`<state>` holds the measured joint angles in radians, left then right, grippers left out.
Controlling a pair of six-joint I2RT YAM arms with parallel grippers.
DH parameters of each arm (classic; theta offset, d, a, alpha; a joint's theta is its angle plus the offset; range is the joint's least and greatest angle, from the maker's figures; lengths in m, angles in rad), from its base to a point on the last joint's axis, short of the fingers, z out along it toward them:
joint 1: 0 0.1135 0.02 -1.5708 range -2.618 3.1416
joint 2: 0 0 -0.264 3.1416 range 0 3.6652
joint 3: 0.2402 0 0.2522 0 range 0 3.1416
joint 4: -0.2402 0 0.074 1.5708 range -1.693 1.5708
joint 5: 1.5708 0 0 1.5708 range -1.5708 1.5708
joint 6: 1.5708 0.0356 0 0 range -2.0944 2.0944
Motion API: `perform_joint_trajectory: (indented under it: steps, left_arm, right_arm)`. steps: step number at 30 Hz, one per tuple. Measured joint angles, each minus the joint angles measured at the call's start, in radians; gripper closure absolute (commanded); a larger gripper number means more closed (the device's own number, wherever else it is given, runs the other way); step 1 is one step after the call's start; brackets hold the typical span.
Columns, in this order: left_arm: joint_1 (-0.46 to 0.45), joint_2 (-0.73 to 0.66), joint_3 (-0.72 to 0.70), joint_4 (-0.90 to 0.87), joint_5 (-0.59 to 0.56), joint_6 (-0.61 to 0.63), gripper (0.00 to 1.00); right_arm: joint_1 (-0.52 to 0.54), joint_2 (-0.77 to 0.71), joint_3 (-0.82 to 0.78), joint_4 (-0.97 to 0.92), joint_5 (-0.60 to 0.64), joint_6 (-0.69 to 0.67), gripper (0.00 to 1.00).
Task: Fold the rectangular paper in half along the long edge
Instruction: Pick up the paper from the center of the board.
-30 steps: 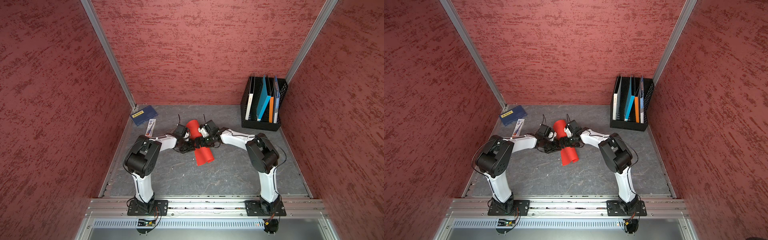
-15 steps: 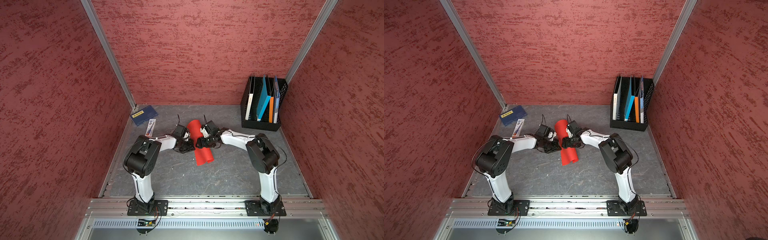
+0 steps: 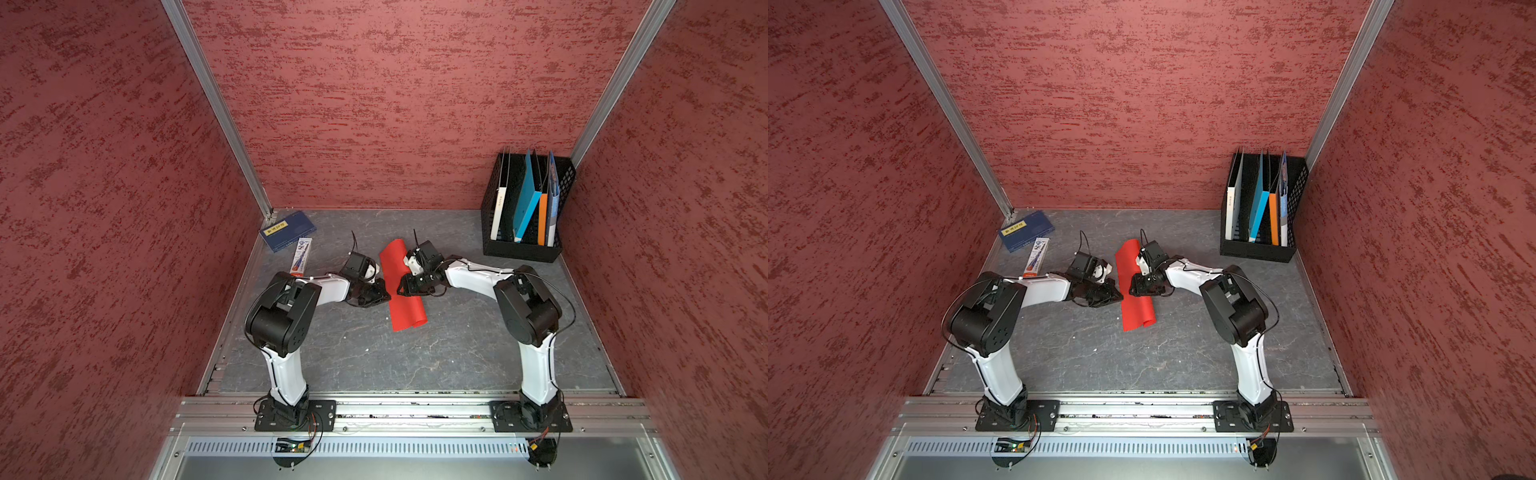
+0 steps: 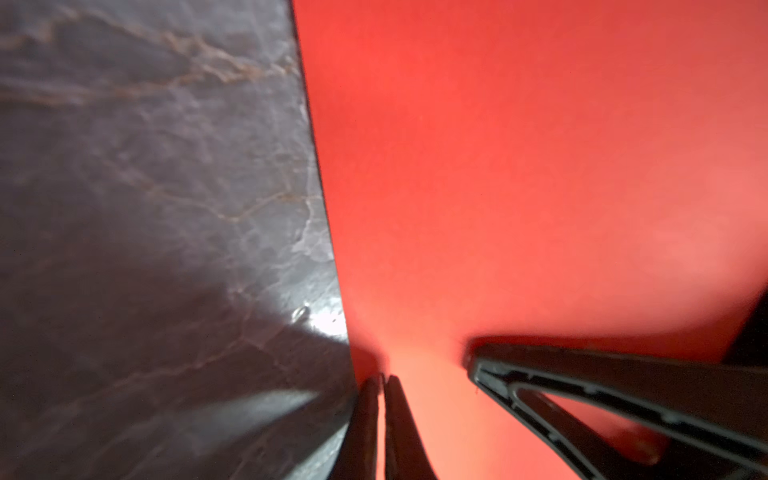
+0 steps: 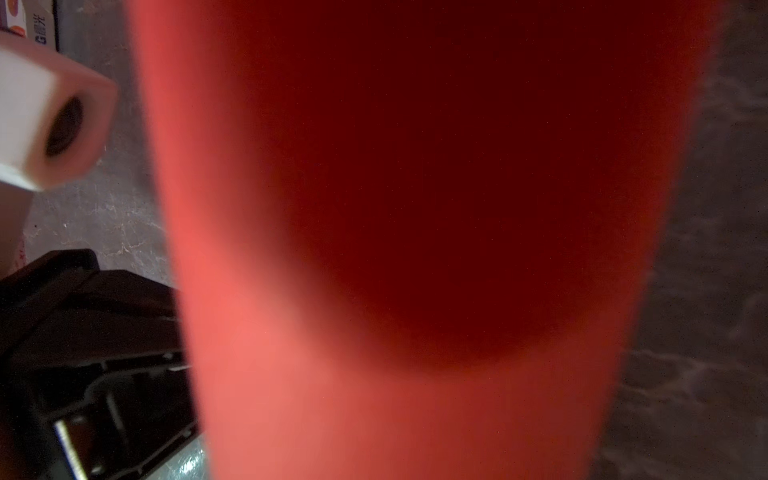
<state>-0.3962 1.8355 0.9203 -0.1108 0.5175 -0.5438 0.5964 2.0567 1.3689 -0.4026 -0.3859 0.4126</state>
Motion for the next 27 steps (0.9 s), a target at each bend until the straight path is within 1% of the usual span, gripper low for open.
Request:
perform_joint_trajectory:
  steps: [4,13,20,27]
  left_arm:
    - [0.003,-0.036,-0.053,0.033,0.003,0.000,0.84]
    - [0.018,-0.110,-0.159,0.103,0.010,-0.001,0.81]
    - [0.060,-0.225,-0.276,0.194,0.042,-0.015,0.78]
    - [0.068,-0.307,-0.298,0.269,0.062,-0.035,0.77]
  right_arm:
    - [0.000,-0.007,-0.023,0.017,-0.047,0.000,0.54]
    - [-0.016,-0.023,-0.065,0.028,-0.159,0.007,0.57]
    - [-0.040,-0.029,-0.105,0.063,-0.238,0.030,0.58]
    - [-0.061,-0.032,-0.150,0.128,-0.321,0.081,0.61]
